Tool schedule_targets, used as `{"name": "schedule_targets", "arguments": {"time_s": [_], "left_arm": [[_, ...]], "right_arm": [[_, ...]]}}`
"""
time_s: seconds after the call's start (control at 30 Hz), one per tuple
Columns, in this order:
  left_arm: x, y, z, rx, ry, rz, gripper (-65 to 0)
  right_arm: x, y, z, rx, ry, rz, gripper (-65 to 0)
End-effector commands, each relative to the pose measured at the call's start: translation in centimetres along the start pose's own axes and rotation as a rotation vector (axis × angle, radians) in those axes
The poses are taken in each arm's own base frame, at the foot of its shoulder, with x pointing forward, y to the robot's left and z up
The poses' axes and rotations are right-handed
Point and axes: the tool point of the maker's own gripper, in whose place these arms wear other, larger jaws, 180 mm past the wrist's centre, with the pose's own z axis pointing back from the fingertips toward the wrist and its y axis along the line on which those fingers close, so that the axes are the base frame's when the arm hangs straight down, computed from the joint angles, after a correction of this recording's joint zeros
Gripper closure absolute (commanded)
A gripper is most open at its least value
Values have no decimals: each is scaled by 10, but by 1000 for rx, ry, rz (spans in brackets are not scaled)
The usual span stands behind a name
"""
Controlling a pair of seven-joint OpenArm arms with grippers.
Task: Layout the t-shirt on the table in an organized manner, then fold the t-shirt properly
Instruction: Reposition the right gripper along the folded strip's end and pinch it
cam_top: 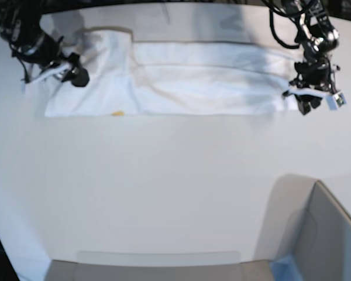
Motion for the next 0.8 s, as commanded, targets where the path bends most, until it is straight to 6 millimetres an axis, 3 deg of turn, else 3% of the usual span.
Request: {"name": "schedule_targets", "arguments": {"time_s": [0.0,0.27,0.43,0.6,0.77], "left_arm": [[12,-1,1,-7,-43,-14,-219],[7,1,-1,-2,-28,-8,-219],[8,0,-2,-4,-29,-8,-219],[8,0,-2,-4,-29,-8,-219],[7,0,-2,-4,-28,-7,-219]], "right_arm": [[9,3,6,7,-29,14,-275],[7,-27,7,-143,-79,-4,-275],[11,-26,-1,-136,-95,-26,-275],[12,-36,-15,-137,-79,-72,-275],[7,-25,-29,-104,-36,-49,-275]]}}
